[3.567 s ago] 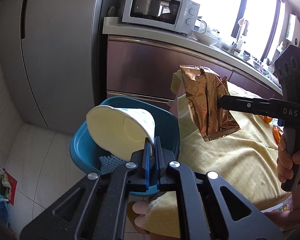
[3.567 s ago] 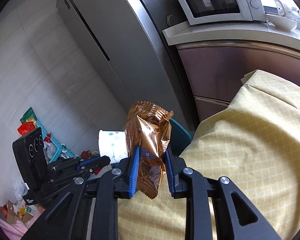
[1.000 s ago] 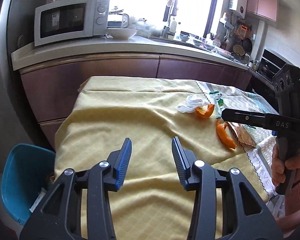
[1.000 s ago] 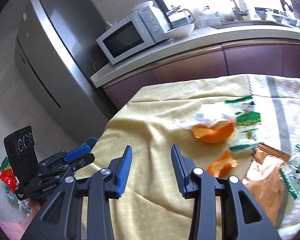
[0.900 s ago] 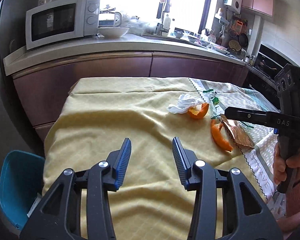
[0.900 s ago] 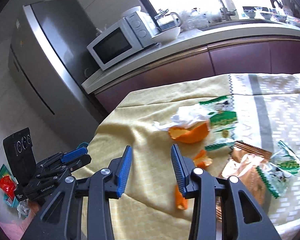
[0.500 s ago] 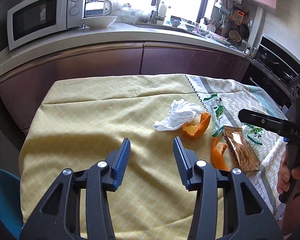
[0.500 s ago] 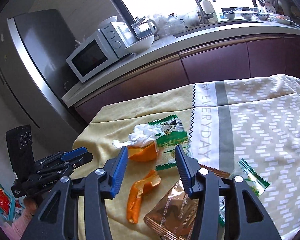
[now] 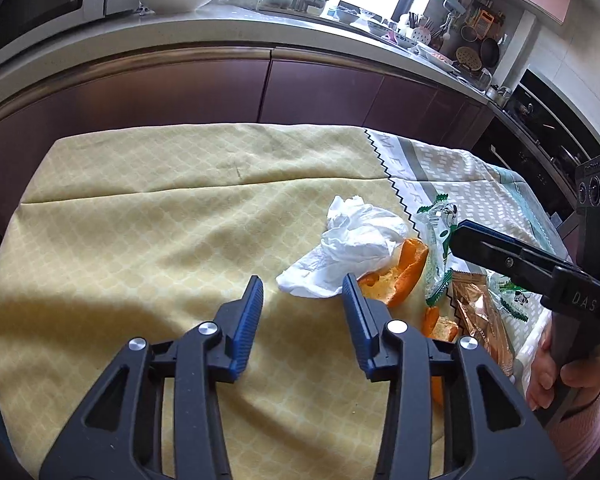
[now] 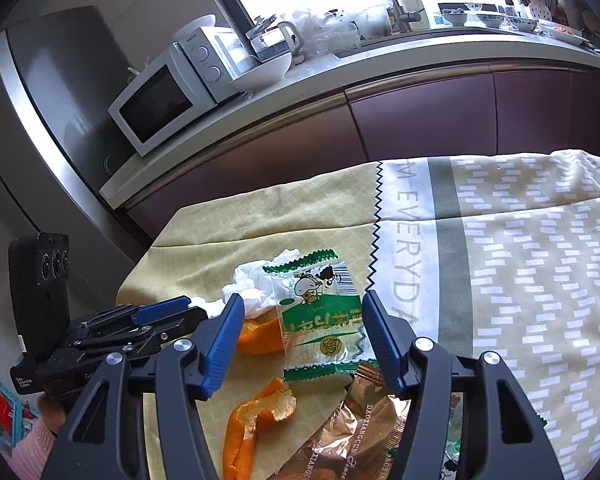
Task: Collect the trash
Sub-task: 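Grasp the white tissue with the left gripper while the right gripper grasps a green candy wrapper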
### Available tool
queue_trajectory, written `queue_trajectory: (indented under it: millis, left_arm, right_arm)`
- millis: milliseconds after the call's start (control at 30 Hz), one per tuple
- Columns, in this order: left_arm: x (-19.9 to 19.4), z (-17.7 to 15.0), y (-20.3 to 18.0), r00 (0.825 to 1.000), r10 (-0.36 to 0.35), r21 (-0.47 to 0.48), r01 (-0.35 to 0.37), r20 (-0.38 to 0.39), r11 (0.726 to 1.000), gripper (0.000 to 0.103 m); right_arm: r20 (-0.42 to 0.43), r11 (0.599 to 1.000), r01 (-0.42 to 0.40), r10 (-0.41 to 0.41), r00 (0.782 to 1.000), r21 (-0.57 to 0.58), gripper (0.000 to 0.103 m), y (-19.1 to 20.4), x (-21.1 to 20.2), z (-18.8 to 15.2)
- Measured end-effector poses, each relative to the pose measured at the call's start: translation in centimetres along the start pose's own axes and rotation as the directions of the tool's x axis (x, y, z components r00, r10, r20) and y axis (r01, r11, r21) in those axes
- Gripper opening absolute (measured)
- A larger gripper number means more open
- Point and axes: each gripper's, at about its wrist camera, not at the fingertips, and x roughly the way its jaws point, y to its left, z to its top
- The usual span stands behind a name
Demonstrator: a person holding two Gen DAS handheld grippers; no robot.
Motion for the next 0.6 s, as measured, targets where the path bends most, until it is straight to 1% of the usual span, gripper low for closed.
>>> queue_trajectory:
  millis: [33,67,100,133,167,200,267,300,333,400,600]
  left_arm:
    - [0.3,0.0,-0.1,1.0,-0.006,-0.002,0.006,-0.008,1.0,0.027]
    - [0.6,0.0,-0.1,1.0,-0.011,-0.007,0.01,-0.016,1.0,0.019]
    - [0.9,0.1,-0.1,1.0,-0.013,-0.012,0.013,-0.023,1.0,0.013]
    - [1.1,0.1,-0.2,1.0,-0.013,-0.014,0.013,-0.025,1.0,0.01]
    - [1.2,0.0,-0.3,1.0,-0.012,-0.014,0.011,-0.024,1.0,0.007]
    - [1.2,0.0,-0.3,1.0,-0.011,-0.016,0.011,-0.02,1.0,0.004]
    - [1.1,-0.1,-0.4,1.0,-0.006,-0.017,0.005,-0.012,1.0,0.002]
    - [0.9,-0.1,-0.4,1.0,-0.001,-0.016,0.001,-0.002,1.0,0.002]
    - [0.7,-0.1,-0.5,1.0,0.001,-0.014,-0.001,0.006,1.0,0.001]
    - [0.1,-0.1,-0.7,0.999,0.016,-0.006,-0.016,0.03,1.0,0.001]
    - [-3.1,0.0,-0.9,0.994,0.025,0.009,-0.026,0.104,1.0,0.001]
  right_arm:
    - [-0.004,1.0,-0.001,0.001,1.0,-0.001,0.058,0.0,0.1,0.0]
    - [-0.008,1.0,-0.002,0.002,1.0,-0.003,0.058,0.1,0.2,-0.1]
    - [-0.01,1.0,-0.003,0.003,1.0,-0.004,0.056,0.0,0.3,-0.1]
    - [-0.012,1.0,-0.003,0.003,1.0,-0.002,0.05,0.0,0.3,-0.2]
    - [-0.017,1.0,-0.007,0.007,1.0,-0.001,0.047,-0.1,0.4,-0.2]
    - [-0.02,1.0,-0.009,0.009,1.0,0.001,0.042,-0.2,0.4,-0.2]
    - [-0.021,1.0,-0.011,0.011,1.0,0.004,0.035,-0.4,0.4,-0.3]
    - [-0.022,1.0,-0.017,0.017,1.0,0.005,0.026,-0.4,0.4,-0.3]
    - [-0.024,1.0,-0.023,0.023,0.999,0.004,0.019,-0.4,0.3,-0.3]
    - [-0.024,1.0,-0.025,0.025,0.999,0.002,0.016,-0.5,0.2,-0.4]
    - [-0.002,1.0,-0.026,0.026,1.0,0.014,0.016,-0.7,-0.6,-0.4]
